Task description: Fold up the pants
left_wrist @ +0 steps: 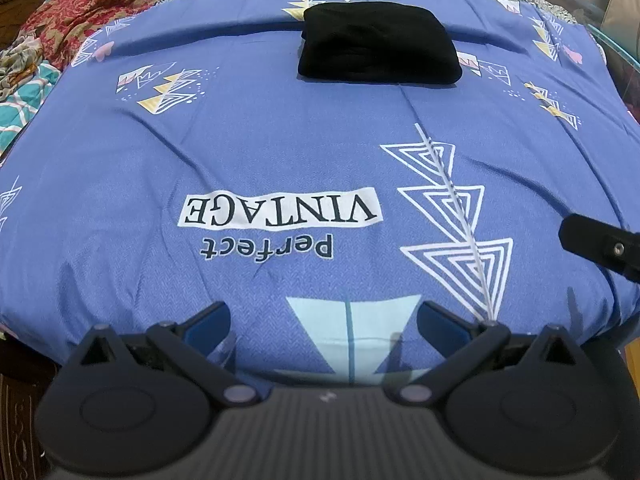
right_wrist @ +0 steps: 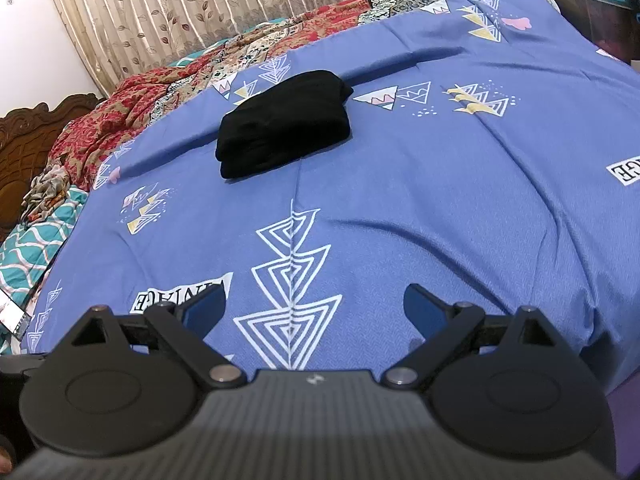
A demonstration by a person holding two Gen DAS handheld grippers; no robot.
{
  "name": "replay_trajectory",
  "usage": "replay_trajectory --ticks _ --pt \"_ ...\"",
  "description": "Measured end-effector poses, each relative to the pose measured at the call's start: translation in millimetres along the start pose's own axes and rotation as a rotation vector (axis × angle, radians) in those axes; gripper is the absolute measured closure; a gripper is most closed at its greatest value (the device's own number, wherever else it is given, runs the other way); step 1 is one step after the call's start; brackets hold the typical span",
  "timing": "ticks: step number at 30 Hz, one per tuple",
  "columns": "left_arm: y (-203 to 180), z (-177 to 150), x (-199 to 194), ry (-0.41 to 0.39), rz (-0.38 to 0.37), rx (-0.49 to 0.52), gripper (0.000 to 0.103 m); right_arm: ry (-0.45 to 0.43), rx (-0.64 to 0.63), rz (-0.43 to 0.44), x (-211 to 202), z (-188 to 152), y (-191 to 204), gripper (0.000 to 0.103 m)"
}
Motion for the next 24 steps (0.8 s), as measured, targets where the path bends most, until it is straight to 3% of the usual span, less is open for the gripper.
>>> replay_trajectory --ticks 24 --pt "5.6 5.3 -4.6 -0.044 0.054 0.001 0.0 -0.002 -0.001 0.0 0.3 0.3 -0.4 0.006"
Point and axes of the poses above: each gripper's, at about its wrist camera, not at the fingertips, and x roughly the way its jaws point, y to its left, z to its top, the point moved 10 cm from there along x, roughly the way its jaws point, and after that the axes turned 7 degrees about z, right-handed, at the moved point
